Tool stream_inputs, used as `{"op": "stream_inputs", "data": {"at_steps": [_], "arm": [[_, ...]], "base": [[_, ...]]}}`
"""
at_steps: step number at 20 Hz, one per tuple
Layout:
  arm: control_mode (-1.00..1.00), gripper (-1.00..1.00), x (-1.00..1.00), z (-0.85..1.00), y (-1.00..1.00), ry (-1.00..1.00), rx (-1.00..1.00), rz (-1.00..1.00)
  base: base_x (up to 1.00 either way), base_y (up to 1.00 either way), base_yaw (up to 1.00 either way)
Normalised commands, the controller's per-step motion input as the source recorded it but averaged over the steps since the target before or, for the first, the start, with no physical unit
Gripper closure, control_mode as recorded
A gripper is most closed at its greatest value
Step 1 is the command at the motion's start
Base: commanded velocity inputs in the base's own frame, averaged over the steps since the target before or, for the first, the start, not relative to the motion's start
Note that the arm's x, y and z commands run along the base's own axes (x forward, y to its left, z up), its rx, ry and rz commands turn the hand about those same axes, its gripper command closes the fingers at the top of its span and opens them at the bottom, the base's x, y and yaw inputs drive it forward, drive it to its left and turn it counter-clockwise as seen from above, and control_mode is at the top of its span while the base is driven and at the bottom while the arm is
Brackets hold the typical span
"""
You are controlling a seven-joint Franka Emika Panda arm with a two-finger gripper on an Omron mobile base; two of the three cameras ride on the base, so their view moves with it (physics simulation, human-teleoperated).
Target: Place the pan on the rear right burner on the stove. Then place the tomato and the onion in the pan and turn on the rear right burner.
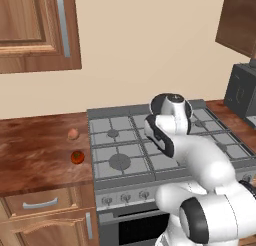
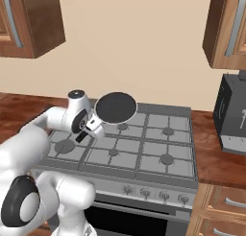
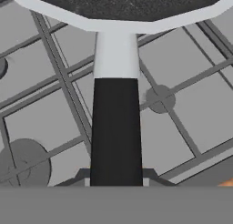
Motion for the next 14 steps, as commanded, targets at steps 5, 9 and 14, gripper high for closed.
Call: {"op": "stream_inputs", "data": {"at_steps": [5,9,14], "arm": [[-1.0,1.0,0.18,0.2,-0.59,0.1,0.0,-0.27],[-1.0,1.0,0.25,0.02,-0.62,0.12,0.0,-0.22],[-1.0,1.0,0.27,0.0,-0.64,0.12,0.0,-0.14]], "base": [[0.0,0.0,0.0],[0.0,0.0,0.0],[0.0,0.0,0.0]]}}
